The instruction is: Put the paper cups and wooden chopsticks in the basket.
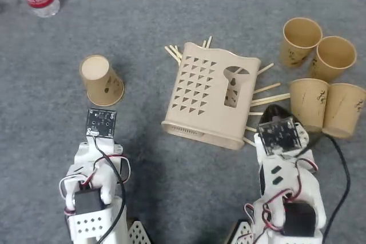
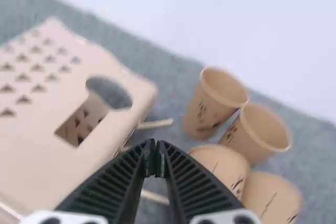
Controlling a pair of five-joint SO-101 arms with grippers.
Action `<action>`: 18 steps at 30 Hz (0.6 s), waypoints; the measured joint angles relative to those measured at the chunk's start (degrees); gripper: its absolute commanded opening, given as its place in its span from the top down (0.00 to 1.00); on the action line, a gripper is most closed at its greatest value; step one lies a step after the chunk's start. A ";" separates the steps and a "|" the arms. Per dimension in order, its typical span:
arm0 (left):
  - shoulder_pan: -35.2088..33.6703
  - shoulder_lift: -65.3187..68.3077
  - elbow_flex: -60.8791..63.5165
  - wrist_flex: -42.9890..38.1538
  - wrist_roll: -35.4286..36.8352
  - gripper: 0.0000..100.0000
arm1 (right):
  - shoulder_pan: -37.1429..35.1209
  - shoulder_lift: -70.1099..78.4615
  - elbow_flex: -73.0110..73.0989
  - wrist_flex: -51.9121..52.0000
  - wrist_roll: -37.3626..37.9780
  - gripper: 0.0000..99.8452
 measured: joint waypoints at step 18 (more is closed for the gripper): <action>0.00 0.00 0.00 0.00 0.00 0.98 | -0.09 -0.53 -11.60 3.69 0.09 0.99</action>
